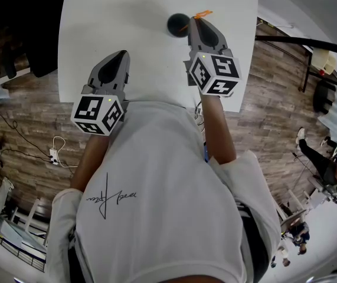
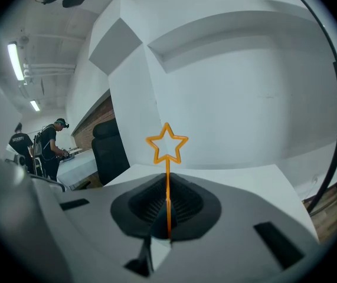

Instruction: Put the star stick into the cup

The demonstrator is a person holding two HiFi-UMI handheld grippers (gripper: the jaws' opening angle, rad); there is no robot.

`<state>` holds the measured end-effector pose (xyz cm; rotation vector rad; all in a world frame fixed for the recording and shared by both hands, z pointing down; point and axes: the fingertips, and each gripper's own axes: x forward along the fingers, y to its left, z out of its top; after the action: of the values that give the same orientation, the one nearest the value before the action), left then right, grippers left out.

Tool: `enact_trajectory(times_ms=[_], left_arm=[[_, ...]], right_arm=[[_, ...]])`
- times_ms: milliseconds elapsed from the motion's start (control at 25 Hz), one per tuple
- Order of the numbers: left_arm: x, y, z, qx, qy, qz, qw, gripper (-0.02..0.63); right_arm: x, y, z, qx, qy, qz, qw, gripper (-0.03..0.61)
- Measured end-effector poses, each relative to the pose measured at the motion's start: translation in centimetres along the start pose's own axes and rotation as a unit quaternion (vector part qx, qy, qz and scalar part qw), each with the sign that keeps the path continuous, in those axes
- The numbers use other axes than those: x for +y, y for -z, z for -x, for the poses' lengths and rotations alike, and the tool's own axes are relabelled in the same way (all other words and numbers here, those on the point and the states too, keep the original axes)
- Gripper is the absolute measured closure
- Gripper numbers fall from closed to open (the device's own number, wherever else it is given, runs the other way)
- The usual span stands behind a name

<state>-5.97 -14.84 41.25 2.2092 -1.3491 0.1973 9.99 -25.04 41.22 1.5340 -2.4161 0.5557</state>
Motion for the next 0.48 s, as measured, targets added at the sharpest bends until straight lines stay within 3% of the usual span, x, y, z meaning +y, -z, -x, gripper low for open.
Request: enact_trajectory(times_ms=[480], left_arm=[[0.1,0.3,-0.5,0.006,0.005,0.008,0.9999,0.606]], right_arm=[[-0.5,1.3,-0.7,0.023,0.007,0.0,1.0,0.561]])
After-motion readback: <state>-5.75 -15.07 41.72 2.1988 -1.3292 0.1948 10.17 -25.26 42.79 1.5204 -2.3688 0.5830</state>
